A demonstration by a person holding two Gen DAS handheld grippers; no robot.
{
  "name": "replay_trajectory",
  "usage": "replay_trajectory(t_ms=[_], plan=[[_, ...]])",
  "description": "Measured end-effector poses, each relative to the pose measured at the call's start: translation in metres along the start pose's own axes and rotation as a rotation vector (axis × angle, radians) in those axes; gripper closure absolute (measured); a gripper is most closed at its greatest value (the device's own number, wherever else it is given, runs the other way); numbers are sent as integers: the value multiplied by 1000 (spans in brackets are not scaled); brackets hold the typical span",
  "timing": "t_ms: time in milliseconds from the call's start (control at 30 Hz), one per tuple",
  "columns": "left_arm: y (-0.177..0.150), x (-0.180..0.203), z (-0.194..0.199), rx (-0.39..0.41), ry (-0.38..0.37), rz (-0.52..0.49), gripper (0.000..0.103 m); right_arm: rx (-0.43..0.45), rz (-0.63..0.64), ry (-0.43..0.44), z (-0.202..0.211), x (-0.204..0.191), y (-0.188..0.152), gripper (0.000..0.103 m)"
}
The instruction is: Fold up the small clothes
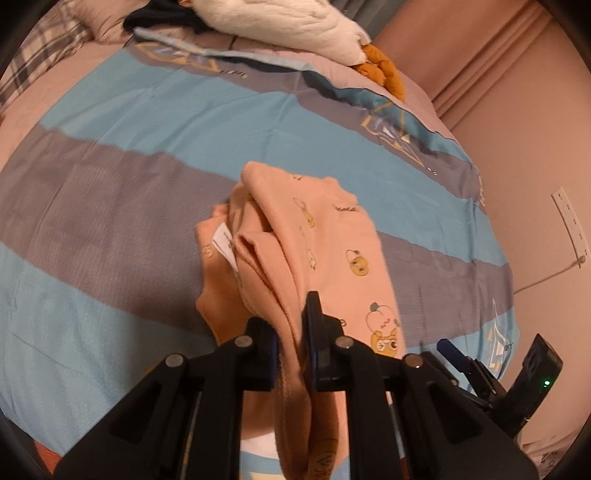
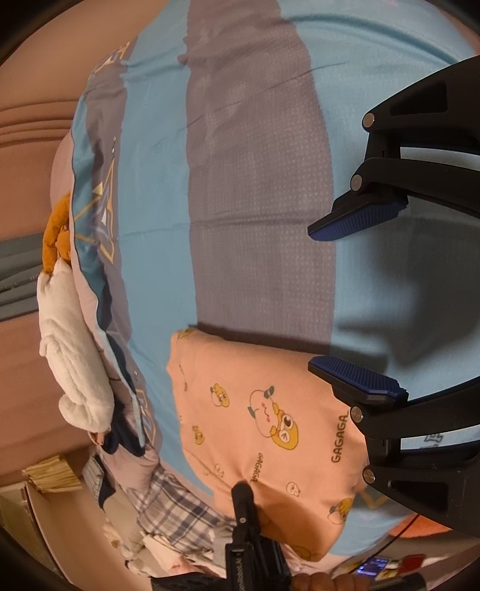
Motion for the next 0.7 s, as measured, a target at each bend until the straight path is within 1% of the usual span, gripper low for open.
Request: replay_trajectory(t_ms=[133,200,333,400,433,500,533,567,633,700], plan=[[-9,-22,-16,-34,30,40,89,-8,21,6,-3,-6,0,39],[-15,-29,-26,-49,31,57,86,-10,26,7,-3,-8,1,39],[-16,-30,-24,-32,24,69,80,-11,29,3,-4,-10,2,39],[-15,-30,-20,-33,26,73,74,-10,29,4,-4,-10,2,39],[-15,-31,-16,-32,28,83,67,-10,29,4,-4,-11,3,39],[-14,-32,-5,-12,16,95,61,-5,31,8,-3,-12,5,39],[-14,-33,-2,-1,12,99,53,-3,32,10,-3,-13,7,39],[-14,-34,2,9,11,104,43,-1,31,13,-3,-14,9,39],[-18,-38,8,22,24,117,34,-3,29,27,-5,-16,13,39],[-21,-40,9,21,30,122,31,-11,31,43,-10,-19,17,39]])
Point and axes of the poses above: each gripper's, at about its wrist camera, not at the fingertips, and z roughly against the way its jaws point, x to its right, y to its top, the point moved 6 cm from there along -z, roughly the way its jaws point, and after that the axes turned 1 degree about z, right-handed, at the moved point
